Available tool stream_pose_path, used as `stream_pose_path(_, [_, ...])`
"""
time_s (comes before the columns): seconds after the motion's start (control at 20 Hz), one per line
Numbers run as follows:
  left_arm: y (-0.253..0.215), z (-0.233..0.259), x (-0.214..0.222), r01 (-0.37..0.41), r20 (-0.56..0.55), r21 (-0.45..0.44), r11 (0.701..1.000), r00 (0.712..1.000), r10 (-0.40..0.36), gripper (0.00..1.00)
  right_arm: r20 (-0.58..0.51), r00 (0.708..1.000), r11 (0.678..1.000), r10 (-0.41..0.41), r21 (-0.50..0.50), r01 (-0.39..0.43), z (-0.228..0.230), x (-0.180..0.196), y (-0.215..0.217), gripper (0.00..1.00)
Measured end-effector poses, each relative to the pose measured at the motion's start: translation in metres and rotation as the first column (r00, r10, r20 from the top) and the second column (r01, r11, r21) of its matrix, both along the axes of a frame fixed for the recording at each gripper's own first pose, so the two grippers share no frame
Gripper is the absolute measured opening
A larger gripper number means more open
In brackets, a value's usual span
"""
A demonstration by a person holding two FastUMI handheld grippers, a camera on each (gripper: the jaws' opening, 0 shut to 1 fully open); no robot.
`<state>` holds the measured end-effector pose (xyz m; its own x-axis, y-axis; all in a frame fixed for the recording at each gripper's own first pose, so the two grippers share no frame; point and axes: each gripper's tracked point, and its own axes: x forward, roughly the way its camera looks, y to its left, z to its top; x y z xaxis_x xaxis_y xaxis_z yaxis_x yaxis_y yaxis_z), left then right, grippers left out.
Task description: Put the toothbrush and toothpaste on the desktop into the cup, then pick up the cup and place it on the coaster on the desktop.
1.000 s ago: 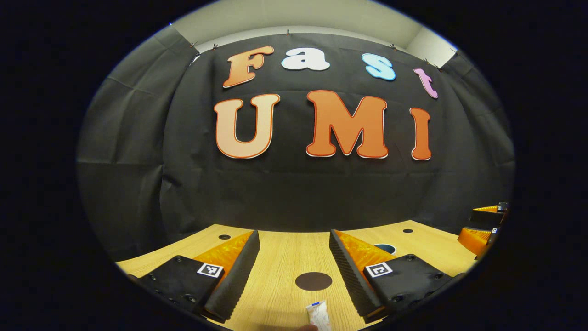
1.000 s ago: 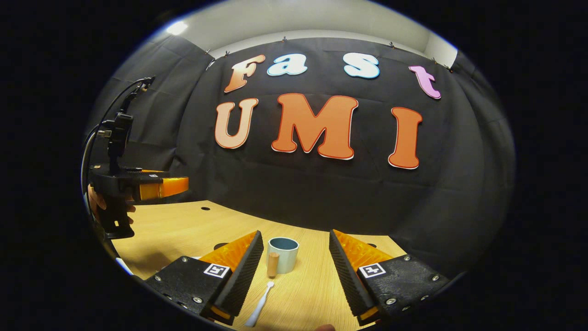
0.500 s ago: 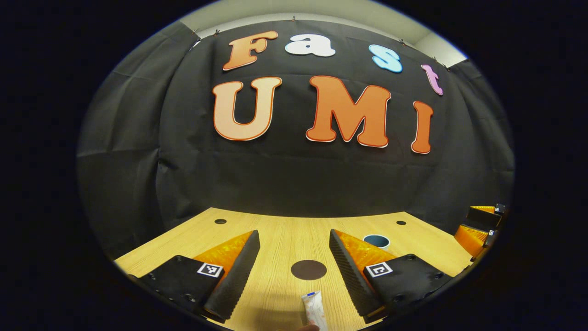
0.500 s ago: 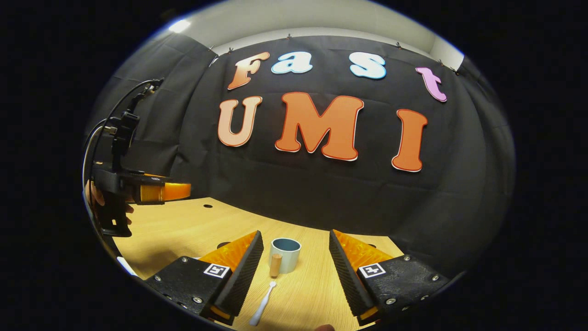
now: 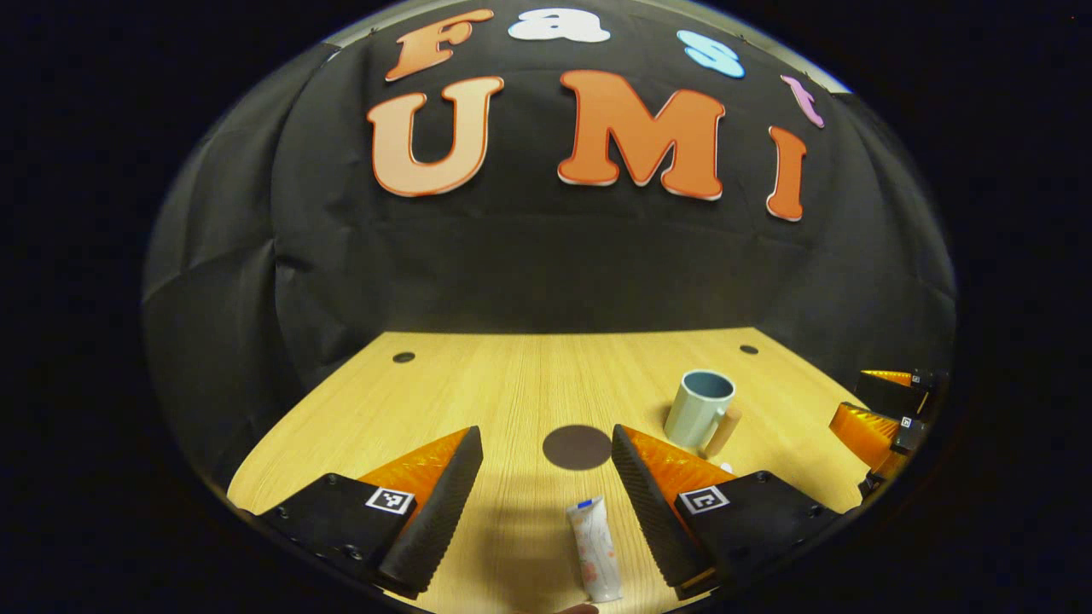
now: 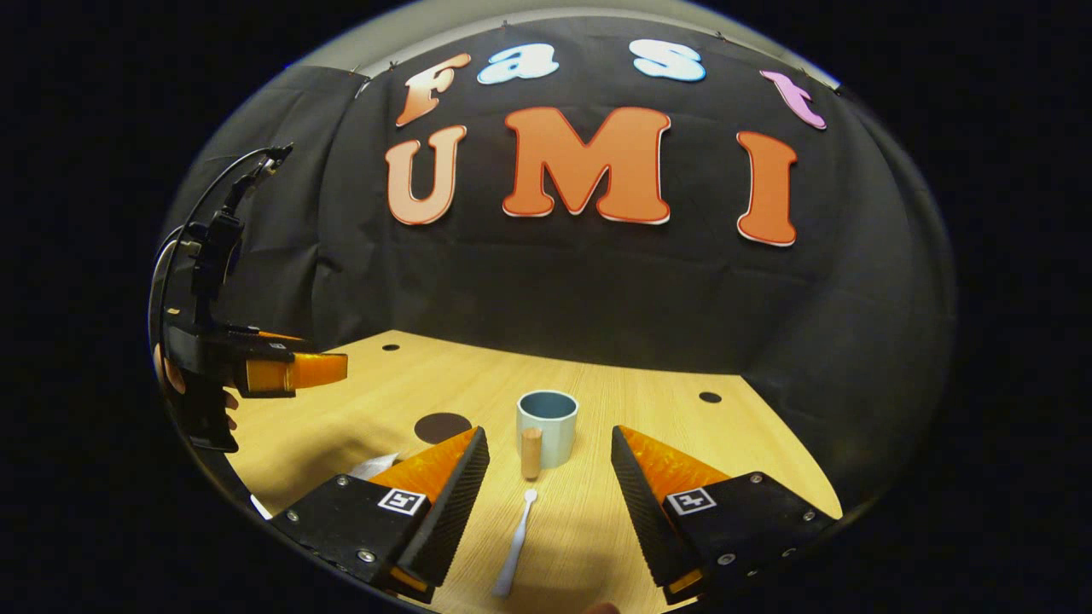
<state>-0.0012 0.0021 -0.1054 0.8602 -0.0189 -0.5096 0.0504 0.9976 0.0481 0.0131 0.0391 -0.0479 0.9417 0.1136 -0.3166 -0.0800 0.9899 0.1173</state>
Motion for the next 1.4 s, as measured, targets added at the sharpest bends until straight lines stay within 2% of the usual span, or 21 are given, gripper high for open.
stream_pose_path(0.2, [-0.009, -0.038, -0.011, 0.017, -0.135, -0.016, 1.000, 0.991, -0.019, 0.96, -0.084, 0.996, 0.999, 0.032, 0.002, -0.032, -0.021, -0.002, 0.013, 0.87])
stream_pose_path(0.7, [-0.005, -0.069, -0.031, 0.055, -0.274, 0.005, 0.998, 0.960, -0.051, 0.96, -0.299, 0.953, 0.998, 0.057, 0.021, -0.053, -0.077, -0.006, 0.031, 0.87])
stream_pose_path(1.0, [-0.008, -0.081, -0.046, 0.060, -0.353, -0.005, 0.998, 0.934, -0.058, 0.97, -0.410, 0.909, 0.997, 0.075, 0.041, -0.064, -0.109, -0.015, 0.038, 0.74])
stream_pose_path(1.1, [-0.011, -0.087, -0.052, 0.054, -0.395, -0.021, 0.998, 0.917, -0.058, 0.97, -0.437, 0.896, 0.997, 0.080, 0.048, -0.066, -0.114, -0.017, 0.041, 0.70])
stream_pose_path(1.4, [-0.016, -0.088, -0.059, 0.042, -0.454, -0.040, 0.998, 0.889, -0.055, 0.97, -0.489, 0.867, 0.995, 0.093, 0.027, -0.091, -0.136, -0.017, 0.050, 0.69])
